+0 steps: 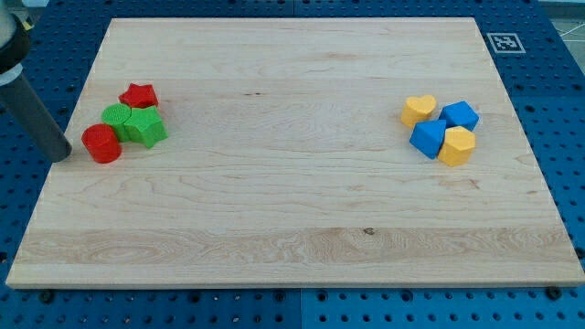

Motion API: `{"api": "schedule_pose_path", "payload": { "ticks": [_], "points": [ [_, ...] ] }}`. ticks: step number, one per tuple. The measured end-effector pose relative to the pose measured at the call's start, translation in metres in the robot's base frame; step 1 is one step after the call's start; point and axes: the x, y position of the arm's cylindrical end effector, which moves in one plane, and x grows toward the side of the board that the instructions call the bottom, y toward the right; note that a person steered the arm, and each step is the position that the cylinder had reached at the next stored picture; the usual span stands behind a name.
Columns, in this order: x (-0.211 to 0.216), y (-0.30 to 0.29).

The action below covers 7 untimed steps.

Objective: Separate the green circle from the red circle

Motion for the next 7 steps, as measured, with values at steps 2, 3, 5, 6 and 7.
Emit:
{"api": "schedule_pose_path", "payload": {
  "ticks": [2,3,5,6,7],
  "points": [
    [-0.039,0.006],
    [-0.039,0.013],
    [-0.038,0.070],
    [-0.038,0.100],
    [-0.037,0.109]
  ]
}}
